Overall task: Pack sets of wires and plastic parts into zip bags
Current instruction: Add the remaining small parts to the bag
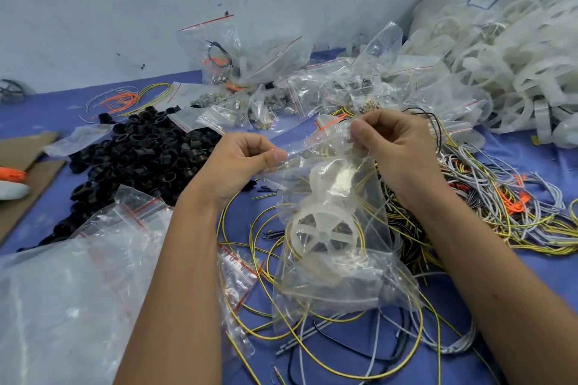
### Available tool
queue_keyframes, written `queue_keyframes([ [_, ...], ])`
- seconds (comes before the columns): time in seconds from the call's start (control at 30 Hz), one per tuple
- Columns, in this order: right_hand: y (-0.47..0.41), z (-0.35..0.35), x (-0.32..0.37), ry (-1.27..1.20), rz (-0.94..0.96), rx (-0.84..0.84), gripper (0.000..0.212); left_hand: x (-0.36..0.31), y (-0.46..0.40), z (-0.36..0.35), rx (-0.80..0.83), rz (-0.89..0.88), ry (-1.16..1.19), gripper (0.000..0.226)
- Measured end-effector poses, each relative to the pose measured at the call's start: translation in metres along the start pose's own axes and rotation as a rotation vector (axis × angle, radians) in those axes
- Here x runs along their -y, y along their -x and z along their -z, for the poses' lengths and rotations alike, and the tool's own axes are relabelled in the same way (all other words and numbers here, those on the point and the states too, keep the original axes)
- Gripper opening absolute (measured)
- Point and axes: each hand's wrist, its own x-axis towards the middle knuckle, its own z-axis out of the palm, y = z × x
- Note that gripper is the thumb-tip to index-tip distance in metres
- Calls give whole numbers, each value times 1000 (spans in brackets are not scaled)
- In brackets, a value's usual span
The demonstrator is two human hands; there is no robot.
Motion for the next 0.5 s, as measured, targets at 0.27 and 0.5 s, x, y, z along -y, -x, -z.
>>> queue_keyframes([
  [0.27,5,-6,3,132,60,-2,15,-6,-6,-27,52,-5,-85,3],
  [0.5,6,-9,4,61,27,67,9,-8,-10,-29,69,-44,-73,10],
])
